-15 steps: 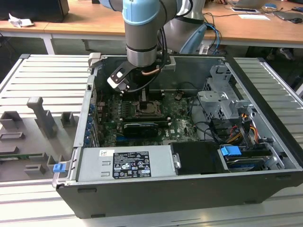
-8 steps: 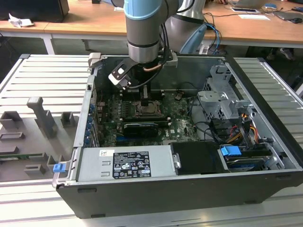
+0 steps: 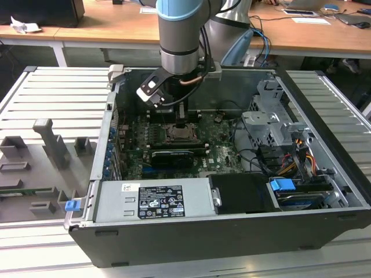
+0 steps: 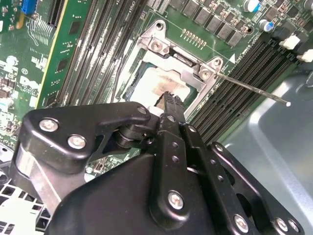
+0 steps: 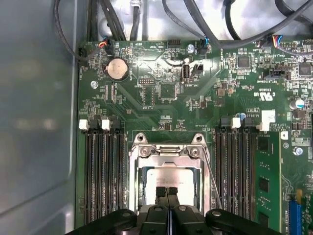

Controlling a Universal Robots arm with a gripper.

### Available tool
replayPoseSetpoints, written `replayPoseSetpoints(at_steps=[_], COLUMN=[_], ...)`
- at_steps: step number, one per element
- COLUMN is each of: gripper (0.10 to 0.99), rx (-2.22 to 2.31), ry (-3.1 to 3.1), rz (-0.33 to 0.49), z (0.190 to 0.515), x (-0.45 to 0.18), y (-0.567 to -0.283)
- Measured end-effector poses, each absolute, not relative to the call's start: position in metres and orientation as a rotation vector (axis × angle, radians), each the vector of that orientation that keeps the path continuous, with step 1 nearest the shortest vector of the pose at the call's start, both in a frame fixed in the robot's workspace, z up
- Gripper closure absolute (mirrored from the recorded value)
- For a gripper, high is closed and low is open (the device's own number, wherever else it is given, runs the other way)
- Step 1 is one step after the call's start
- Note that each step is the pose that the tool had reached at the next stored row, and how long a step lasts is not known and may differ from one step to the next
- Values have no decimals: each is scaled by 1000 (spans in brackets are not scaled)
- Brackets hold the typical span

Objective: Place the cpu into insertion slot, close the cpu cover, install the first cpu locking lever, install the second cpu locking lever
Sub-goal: 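Close the cpu cover, then install the first cpu locking lever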

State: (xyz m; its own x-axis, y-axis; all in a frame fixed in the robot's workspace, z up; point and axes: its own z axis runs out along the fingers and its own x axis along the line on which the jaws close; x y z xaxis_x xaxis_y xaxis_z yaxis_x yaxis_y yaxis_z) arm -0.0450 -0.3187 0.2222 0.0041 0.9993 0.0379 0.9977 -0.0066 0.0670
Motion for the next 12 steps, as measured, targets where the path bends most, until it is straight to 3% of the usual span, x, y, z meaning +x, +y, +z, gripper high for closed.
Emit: replayPoseSetpoints(at_steps=[12], gripper=[980], rx=[2211], ry=[2199], rz=[116], z=[223], x=[-42], y=[-319])
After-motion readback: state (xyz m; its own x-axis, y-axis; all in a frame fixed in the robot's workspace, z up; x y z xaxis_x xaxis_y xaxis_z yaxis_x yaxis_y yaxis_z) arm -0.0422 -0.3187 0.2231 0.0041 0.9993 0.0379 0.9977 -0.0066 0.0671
